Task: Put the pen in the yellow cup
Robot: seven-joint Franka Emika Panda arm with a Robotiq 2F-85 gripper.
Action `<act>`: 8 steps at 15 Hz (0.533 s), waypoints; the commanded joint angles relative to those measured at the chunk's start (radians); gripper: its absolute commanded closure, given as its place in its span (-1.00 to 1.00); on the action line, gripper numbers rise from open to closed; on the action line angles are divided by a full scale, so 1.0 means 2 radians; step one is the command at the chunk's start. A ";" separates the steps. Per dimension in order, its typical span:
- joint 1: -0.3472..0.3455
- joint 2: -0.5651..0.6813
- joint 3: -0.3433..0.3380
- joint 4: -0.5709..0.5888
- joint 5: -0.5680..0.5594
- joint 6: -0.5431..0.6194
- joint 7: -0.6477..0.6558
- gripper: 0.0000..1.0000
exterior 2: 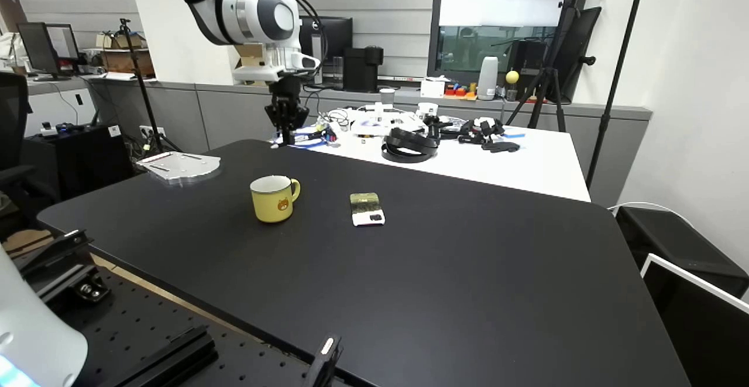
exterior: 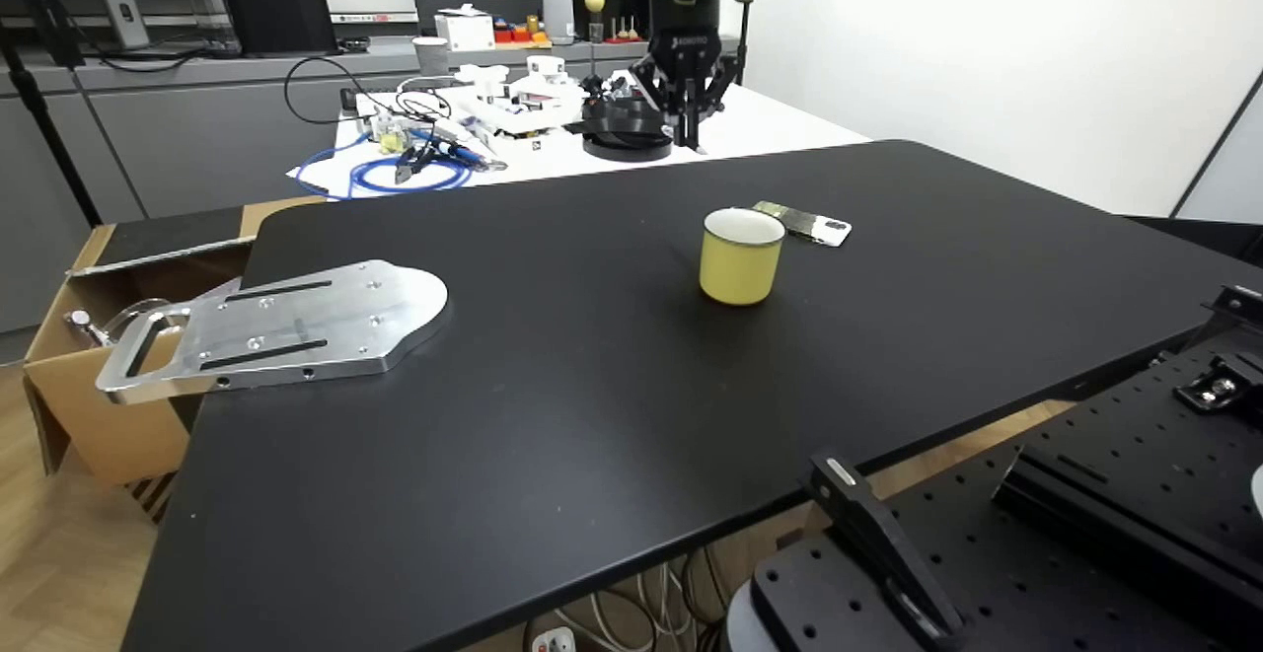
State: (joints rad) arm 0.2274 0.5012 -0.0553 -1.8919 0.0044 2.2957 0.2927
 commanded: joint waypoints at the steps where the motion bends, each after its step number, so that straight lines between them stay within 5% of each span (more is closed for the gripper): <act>1: -0.027 -0.019 0.017 0.035 0.009 -0.107 -0.002 0.94; 8: -0.048 0.008 0.021 0.107 0.008 -0.346 -0.008 0.94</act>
State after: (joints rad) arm 0.1607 0.4712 -0.0314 -1.7558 0.0120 1.7476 0.2859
